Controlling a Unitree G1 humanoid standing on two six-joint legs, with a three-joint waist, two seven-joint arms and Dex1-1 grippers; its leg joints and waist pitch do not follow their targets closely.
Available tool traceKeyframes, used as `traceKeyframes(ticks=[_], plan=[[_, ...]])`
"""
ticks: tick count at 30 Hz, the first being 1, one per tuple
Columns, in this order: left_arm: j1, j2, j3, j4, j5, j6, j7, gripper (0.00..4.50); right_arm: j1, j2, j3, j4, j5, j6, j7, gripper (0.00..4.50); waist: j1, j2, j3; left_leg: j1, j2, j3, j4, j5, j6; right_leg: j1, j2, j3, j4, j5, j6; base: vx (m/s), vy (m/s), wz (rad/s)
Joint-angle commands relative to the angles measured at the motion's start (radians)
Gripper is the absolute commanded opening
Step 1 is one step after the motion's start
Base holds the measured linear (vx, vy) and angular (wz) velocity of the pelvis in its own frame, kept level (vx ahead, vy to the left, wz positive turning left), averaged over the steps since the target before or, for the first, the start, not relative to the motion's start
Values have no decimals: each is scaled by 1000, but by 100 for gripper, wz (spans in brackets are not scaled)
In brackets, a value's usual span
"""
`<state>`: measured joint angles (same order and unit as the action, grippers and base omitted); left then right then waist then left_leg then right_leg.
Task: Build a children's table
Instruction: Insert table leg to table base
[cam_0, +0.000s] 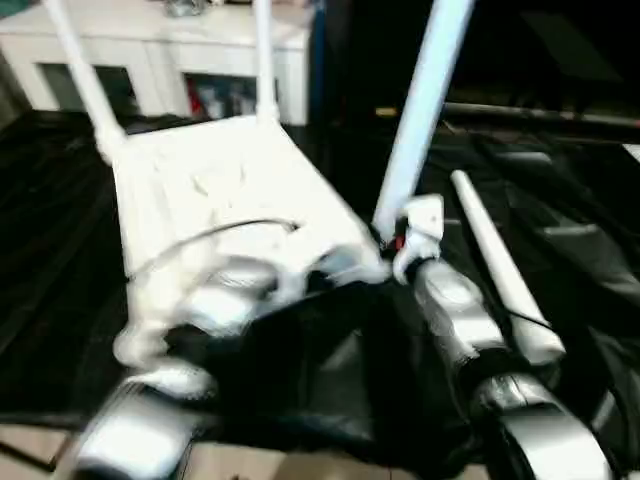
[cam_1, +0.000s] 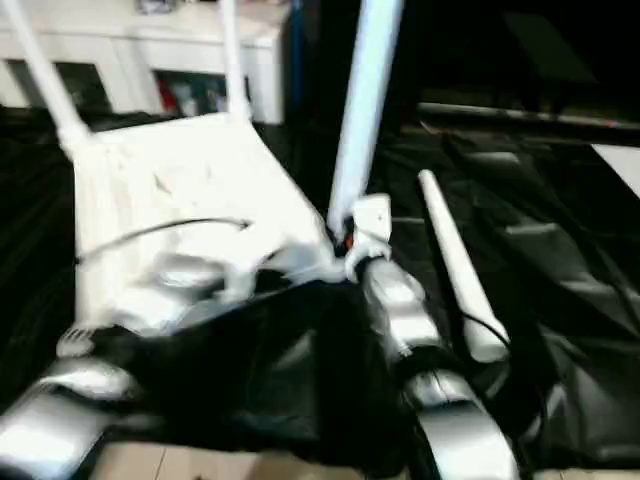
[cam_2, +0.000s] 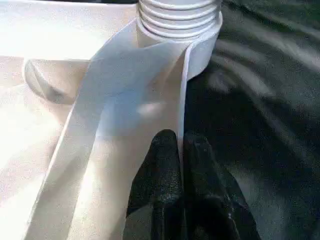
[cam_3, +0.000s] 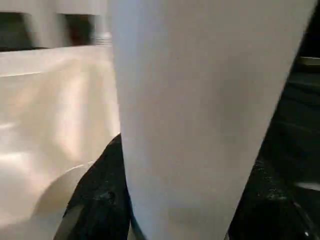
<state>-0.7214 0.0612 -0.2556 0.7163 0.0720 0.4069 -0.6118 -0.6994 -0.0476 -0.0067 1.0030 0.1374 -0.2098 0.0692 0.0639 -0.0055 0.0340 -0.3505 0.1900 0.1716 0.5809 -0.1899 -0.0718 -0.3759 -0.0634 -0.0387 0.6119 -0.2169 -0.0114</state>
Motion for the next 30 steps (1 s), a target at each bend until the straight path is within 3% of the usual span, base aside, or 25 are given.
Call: traceKeyframes(ticks=[1,4,5,12,16,17,18,19,21,23,27,29,30], plan=[[-3,-25,75,18,-30,14,144,0,57,21,-9,121,-18,55,-72,191,4,-10,-43,0,33,-9,-76,-224,9,26,-74,41,-80,-163,-190,0,0,0],[-3,-40,60,23,-14,11,161,0,38,41,-10,139,-28,48,-100,191,11,-12,-45,-4,30,-7,-73,-169,46,32,-75,39,-75,-82,-193,0,0,0],[-3,-40,53,26,-7,10,160,0,30,49,-9,145,-33,43,-110,191,10,-6,-44,-3,30,-6,-74,-177,46,30,-75,39,-78,-91,-193,0,0,0],[-12,-27,54,32,9,21,167,0,8,63,-22,177,-43,11,-85,191,9,-6,-40,0,34,-10,-84,-260,20,25,-75,39,-88,-212,-164,0,0,0],[-18,-12,47,34,10,-1,144,0,-4,67,-59,165,7,-10,5,191,6,-5,-38,-2,35,-11,-86,-285,25,23,-76,40,-92,-237,-159,0,0,0],[-18,-11,45,32,10,-3,139,0,-6,66,-61,164,10,-13,16,247,4,-6,-38,-3,34,-11,-87,-284,25,25,-78,40,-93,-241,-158,0,0,0],[-18,-10,44,32,10,-4,137,0,-8,65,-61,164,10,-14,18,247,1,-6,-38,-5,35,-13,-88,-279,24,26,-77,39,-92,-244,-158,0,0,0],[-20,-2,39,31,12,-15,122,0,-19,61,-68,158,20,-19,47,261,-1,-6,-39,-2,36,-11,-86,-277,27,23,-76,40,-92,-233,-166,0,0,0],[-21,6,32,32,16,-28,107,0,-29,54,-73,156,15,-29,66,269,-4,-5,-45,-9,35,-12,-83,-248,31,29,-78,39,-87,-192,-178,0,0,0],[-22,11,32,32,16,-31,101,0,-37,45,-74,150,14,-32,97,293,-8,-6,-46,-13,35,-8,-76,-178,52,30,-74,37,-76,-70,-209,0,0,0],[-23,23,34,32,11,-39,93,0,-52,28,-83,143,12,-40,141,317,-6,-7,-47,-14,36,-5,-71,-145,74,34,-77,37,-74,-53,-231,0,0,0],[-24,27,34,34,11,-45,89,0,-56,23,-84,144,12,-46,148,345,-6,-8,-49,-16,36,-4,-67,-108,84,35,-76,37,-67,1,-246,0,0,0],[-24,29,33,35,11,-49,87,0,-59,22,-92,145,22,-49,165,299,-6,-8,-49,-15,37,-4,-67,-104,87,34,-75,37,-66,11,-250,0,0,0]])
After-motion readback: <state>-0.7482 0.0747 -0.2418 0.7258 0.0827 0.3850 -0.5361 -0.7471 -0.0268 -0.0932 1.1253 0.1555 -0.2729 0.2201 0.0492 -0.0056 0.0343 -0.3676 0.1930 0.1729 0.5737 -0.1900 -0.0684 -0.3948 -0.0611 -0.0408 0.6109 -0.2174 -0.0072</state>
